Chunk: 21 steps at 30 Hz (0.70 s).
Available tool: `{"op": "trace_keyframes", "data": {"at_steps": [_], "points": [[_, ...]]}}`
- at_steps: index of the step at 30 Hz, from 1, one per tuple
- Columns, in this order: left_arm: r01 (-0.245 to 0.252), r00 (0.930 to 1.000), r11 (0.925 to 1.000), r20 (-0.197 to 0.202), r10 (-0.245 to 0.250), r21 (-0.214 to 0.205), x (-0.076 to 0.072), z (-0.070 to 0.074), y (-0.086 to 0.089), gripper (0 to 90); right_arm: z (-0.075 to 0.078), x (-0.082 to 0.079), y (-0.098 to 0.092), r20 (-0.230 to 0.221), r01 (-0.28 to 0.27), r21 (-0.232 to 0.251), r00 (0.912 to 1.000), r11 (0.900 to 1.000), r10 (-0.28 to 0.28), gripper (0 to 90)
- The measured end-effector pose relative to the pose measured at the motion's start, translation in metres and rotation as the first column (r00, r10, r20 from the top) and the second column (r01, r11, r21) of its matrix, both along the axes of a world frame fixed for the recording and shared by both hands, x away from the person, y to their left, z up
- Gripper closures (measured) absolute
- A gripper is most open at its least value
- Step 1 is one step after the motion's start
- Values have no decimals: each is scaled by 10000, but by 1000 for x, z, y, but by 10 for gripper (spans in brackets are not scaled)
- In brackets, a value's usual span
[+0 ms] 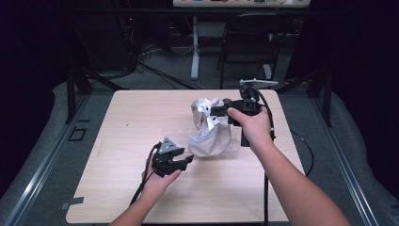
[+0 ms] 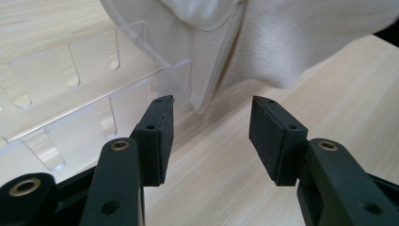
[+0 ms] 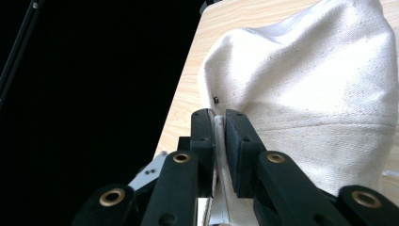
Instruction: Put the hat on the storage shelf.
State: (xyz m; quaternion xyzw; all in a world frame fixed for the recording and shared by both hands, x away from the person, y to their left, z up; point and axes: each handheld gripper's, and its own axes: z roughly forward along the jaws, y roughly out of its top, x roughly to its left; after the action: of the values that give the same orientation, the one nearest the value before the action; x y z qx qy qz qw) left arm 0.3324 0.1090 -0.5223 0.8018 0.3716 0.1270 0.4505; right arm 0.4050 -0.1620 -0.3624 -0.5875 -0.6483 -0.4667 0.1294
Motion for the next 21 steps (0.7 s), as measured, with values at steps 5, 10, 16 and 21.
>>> {"op": "trace_keyframes", "data": {"at_steps": [5, 10, 16, 21], "points": [[16, 9998, 10000, 216, -18, 89, -10, 1, 12, 501, -2, 0, -3, 39, 122, -7, 9999, 9999, -122, 819], [-97, 9993, 9993, 351, 85, 357, -16, -4, 29, 495, -4, 0, -8, 0, 234, 18, 9997, 9997, -234, 818], [-463, 9989, 9989, 66, 463, 105, -18, -13, 52, 494, -6, -3, -12, 45, 233, -70, 9997, 9997, -233, 817], [-800, 9968, 9968, 48, 800, 82, -12, -17, 66, 494, -7, -4, -13, 40, 291, -10, 9996, 9996, -291, 816]]}}
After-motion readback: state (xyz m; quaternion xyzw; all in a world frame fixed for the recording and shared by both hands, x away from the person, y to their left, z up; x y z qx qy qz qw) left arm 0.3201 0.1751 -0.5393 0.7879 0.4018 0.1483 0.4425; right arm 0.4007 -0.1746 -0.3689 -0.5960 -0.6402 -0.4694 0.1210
